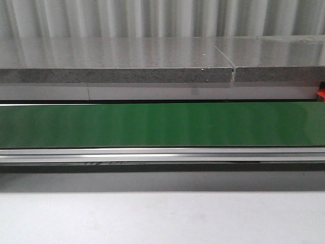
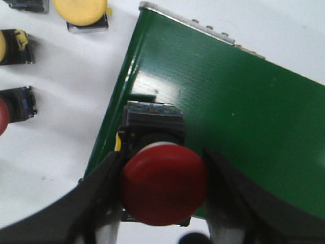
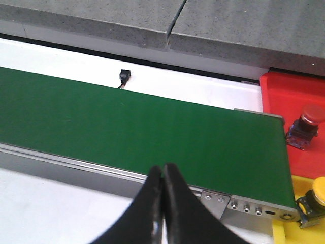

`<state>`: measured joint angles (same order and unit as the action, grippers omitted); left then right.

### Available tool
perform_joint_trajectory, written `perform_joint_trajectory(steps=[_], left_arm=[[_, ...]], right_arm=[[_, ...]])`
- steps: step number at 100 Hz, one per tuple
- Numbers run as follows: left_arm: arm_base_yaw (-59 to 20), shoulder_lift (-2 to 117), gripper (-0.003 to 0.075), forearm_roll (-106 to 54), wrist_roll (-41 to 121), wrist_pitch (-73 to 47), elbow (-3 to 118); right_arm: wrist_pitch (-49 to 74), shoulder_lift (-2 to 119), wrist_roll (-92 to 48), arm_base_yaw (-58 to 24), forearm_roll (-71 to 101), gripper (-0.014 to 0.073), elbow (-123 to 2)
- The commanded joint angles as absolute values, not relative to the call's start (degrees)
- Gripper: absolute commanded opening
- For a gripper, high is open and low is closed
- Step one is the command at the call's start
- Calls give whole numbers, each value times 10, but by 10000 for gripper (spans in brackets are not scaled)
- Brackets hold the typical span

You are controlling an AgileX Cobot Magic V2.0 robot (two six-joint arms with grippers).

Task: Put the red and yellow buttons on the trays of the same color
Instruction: 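Close the left gripper on the red button and set it on the belt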

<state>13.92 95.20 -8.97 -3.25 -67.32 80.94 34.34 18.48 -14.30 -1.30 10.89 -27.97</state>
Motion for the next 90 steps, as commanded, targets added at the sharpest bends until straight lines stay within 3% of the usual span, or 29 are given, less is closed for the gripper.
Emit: perform_joint_trajectory(steps=[1, 29, 34, 47, 54, 90], left_arm=[[136, 944, 168, -101, -30, -664, 824], [136, 961, 198, -104, -30, -669, 824], [136, 963, 257, -106, -30, -667, 825], [136, 964, 505, -107, -30, -660, 825], [136, 964, 575, -107, -30, -653, 827], [144, 963, 552, -113, -30, -638, 887]], right_arm=[[304, 187, -144, -13, 108, -59, -295], [304, 187, -144, -13, 108, -59, -295], [304, 187, -144, -13, 108, -59, -295], [304, 187, -144, -13, 108, -59, -295], [304, 187, -144, -13, 108, -59, -295], [304, 187, -144, -13, 108, -59, -295]])
